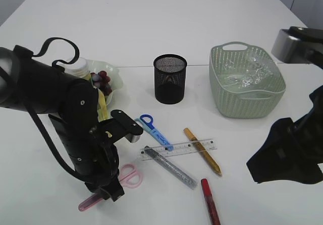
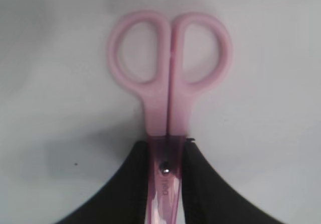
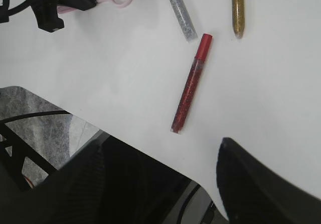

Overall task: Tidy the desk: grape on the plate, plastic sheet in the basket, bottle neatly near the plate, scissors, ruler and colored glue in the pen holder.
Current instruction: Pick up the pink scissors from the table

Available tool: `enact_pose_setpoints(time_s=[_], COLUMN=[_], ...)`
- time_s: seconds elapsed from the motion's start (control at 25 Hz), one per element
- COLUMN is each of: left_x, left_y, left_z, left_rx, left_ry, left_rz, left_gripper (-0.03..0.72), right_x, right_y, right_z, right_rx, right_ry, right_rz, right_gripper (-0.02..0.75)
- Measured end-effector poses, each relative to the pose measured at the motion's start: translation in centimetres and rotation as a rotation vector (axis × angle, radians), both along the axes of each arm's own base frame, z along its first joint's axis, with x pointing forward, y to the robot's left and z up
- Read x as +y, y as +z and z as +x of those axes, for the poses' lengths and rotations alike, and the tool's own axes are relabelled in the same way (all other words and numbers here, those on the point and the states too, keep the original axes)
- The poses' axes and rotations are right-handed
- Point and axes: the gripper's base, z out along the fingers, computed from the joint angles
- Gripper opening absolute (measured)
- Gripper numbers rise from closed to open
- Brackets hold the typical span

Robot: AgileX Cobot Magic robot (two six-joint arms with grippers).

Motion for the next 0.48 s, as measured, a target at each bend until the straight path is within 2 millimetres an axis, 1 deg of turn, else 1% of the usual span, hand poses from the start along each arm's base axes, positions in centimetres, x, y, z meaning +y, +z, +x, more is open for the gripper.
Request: enact_pose_setpoints(time_s=[0.24, 0.36, 0.48], left_x=[0.0, -0.1, -0.2], left_y=[0.1, 1.3, 2.9], left_z=[0.0, 0.1, 0.1], left_rx=[-0.003, -0.030, -0.077], left_ry=[0.001, 0.011, 0.019], left_rz=[-0.004, -0.034, -0.077], left_gripper=[0.130, 0.130, 0.130], right_x=[0.0, 0.0, 0.0], right_y=[0.0, 0.0, 0.0], right_z=[0.0, 0.0, 0.0], right_rx=[0.000, 0.000, 0.000], right_ry=[0.000, 0.000, 0.000], right_rz=[0.000, 0.000, 0.000], right_gripper=[0.512, 0.512, 0.512])
